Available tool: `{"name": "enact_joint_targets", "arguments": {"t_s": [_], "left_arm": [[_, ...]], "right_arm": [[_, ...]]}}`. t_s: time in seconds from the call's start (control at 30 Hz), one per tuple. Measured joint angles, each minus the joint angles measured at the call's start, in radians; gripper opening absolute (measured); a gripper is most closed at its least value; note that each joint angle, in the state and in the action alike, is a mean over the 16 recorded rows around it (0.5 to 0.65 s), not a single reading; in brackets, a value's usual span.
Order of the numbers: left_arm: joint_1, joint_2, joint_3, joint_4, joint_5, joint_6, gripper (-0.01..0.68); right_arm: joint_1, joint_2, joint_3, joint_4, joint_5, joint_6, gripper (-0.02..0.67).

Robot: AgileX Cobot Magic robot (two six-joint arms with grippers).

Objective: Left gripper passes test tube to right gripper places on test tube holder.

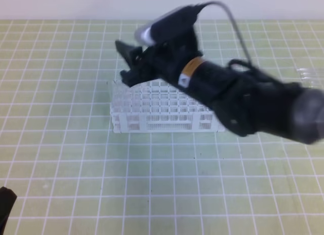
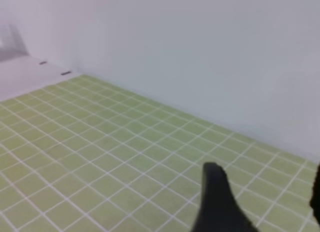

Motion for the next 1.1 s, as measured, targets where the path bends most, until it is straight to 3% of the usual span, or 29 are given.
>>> {"name": "enact_joint_targets", "arguments": {"t_s": [0.37,0.5,0.8,1.1], "left_arm": [[0.0,0.0,-0.002,0.0,0.0,0.0,-0.002],[0.0,-0.001,-0.003,-0.001,0.0,0.0,-0.002],[0.0,0.0,-0.002,0.0,0.001,0.0,-0.002],[0.0,0.0,-0.002,0.0,0.004,0.0,-0.002]], "right_arm": [[0.0,-0.415,0.223,-0.023,0.173,0.004,0.075],[0.0,-0.569,0.325,-0.022,0.204,0.012,0.012],[0.0,-0.81,0.51,-0.018,0.214,0.028,-0.013],[0.0,-0.882,0.578,-0.017,0.231,0.017,-0.013]]}}
